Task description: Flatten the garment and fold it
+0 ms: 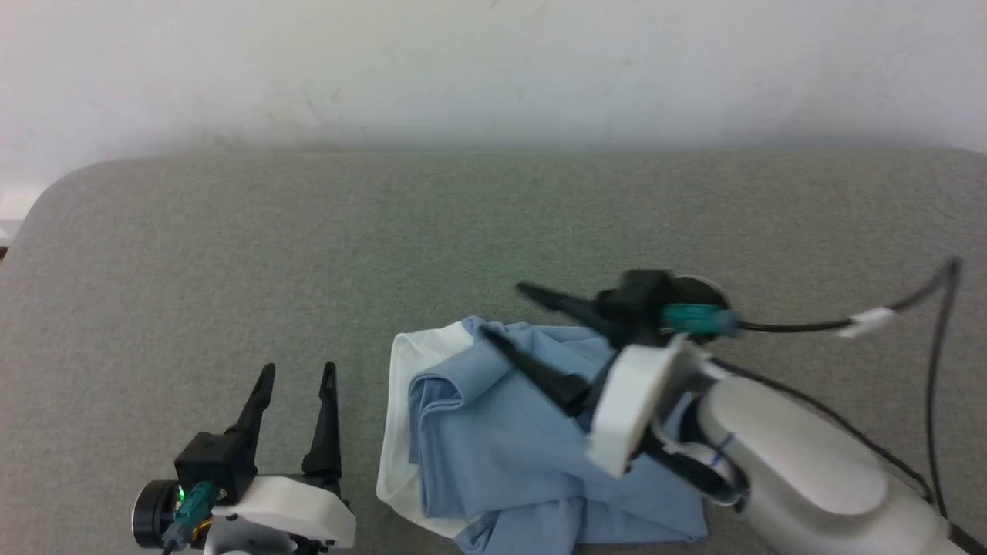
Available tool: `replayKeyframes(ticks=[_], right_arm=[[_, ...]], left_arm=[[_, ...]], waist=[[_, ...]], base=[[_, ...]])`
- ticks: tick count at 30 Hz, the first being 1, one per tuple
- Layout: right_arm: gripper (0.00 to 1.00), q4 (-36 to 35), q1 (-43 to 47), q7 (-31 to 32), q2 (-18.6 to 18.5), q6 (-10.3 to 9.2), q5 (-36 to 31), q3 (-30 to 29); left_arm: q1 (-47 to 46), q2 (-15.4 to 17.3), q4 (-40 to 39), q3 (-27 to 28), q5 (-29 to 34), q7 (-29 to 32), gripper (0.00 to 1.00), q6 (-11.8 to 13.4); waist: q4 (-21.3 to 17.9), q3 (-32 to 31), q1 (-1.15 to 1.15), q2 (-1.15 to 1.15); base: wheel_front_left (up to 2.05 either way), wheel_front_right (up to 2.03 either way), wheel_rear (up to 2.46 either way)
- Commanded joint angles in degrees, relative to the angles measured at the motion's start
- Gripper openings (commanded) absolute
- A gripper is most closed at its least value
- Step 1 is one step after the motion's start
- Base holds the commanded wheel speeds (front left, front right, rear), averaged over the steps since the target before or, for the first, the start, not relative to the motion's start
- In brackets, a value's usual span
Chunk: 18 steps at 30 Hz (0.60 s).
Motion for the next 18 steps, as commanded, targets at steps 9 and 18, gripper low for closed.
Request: replayKeyframes(ticks=[9, 18], right_arm=[[1.0, -5.94, 19.77, -8.65, -1.82, -0.05, -11.36, -30.1], [1.0, -13.24, 33.9, 0.77, 2.12, -0.05, -10.2, -52.9]], left_arm=[[1.83, 0.89, -1.66, 1.33, -0.62, -0.25, 1.0, 1.73], [1.99, 0.99, -2.51, 2.67, -1.38, -0.49, 1.0, 2.69]], waist=[[-5.23, -2.68, 0.0, 0.0], [-6.35, -2.55, 0.0, 0.0]], base=[[0.0, 0.0, 0.0], [0.0, 0.0, 0.0]])
